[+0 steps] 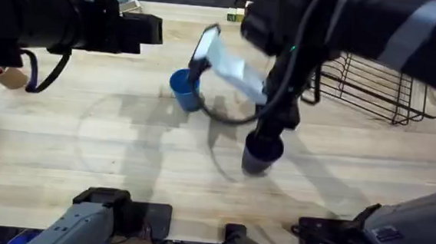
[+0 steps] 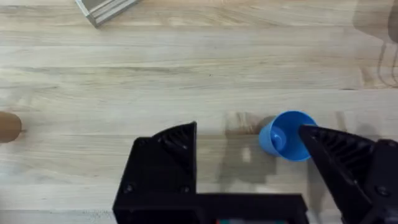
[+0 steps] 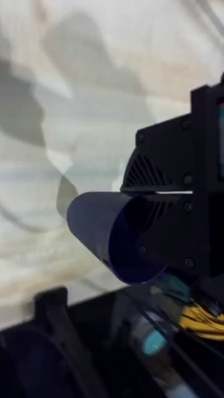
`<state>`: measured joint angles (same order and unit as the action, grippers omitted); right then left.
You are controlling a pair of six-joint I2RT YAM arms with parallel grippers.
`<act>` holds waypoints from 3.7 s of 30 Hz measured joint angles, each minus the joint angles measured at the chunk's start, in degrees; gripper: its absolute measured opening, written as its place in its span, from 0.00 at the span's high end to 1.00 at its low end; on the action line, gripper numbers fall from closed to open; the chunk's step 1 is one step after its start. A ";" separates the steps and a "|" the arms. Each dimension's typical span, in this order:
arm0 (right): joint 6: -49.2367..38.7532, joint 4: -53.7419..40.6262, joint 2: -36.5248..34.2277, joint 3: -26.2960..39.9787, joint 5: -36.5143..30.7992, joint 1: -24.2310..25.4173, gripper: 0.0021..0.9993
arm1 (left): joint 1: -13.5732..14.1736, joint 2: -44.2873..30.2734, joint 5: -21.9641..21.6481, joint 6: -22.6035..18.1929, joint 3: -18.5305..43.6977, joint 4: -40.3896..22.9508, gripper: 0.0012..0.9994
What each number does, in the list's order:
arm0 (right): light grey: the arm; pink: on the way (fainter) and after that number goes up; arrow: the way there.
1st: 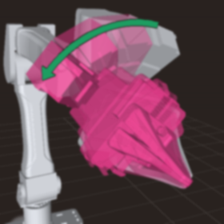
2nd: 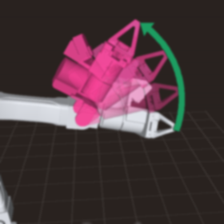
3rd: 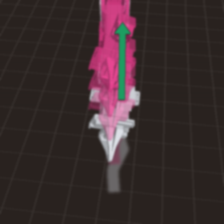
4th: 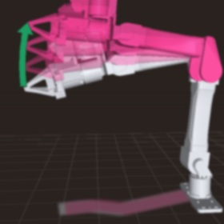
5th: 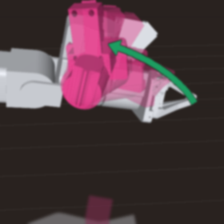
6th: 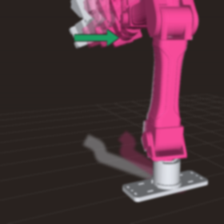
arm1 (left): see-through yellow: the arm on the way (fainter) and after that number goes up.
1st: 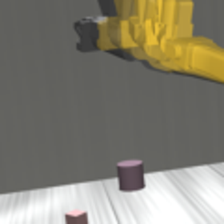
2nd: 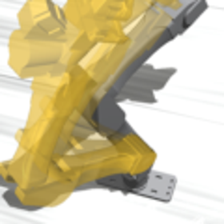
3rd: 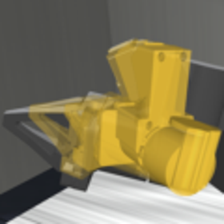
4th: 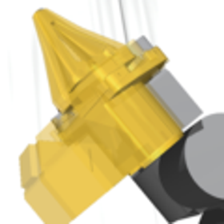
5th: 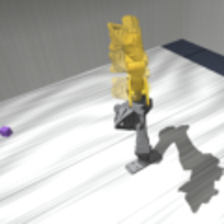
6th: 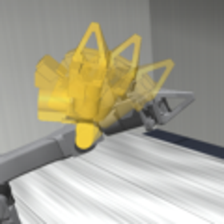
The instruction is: Pick up the cup on the table and put them onto the rack.
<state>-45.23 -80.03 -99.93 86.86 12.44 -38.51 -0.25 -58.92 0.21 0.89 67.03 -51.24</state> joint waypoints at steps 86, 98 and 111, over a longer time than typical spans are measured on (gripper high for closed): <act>14.39 23.02 -14.35 17.78 -18.36 30.22 0.85 | 0.00 0.00 0.00 0.00 0.00 0.00 0.01; 14.44 22.82 -14.35 17.78 -18.16 30.22 0.71 | 0.00 0.00 0.01 0.00 0.00 0.00 0.01; 14.45 22.62 -14.35 17.78 -18.18 29.96 0.68 | 0.00 0.00 0.00 0.00 0.01 0.00 0.01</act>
<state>-30.79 -57.41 -114.28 104.64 -5.74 -8.55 -0.25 -58.92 0.21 0.89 67.05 -51.24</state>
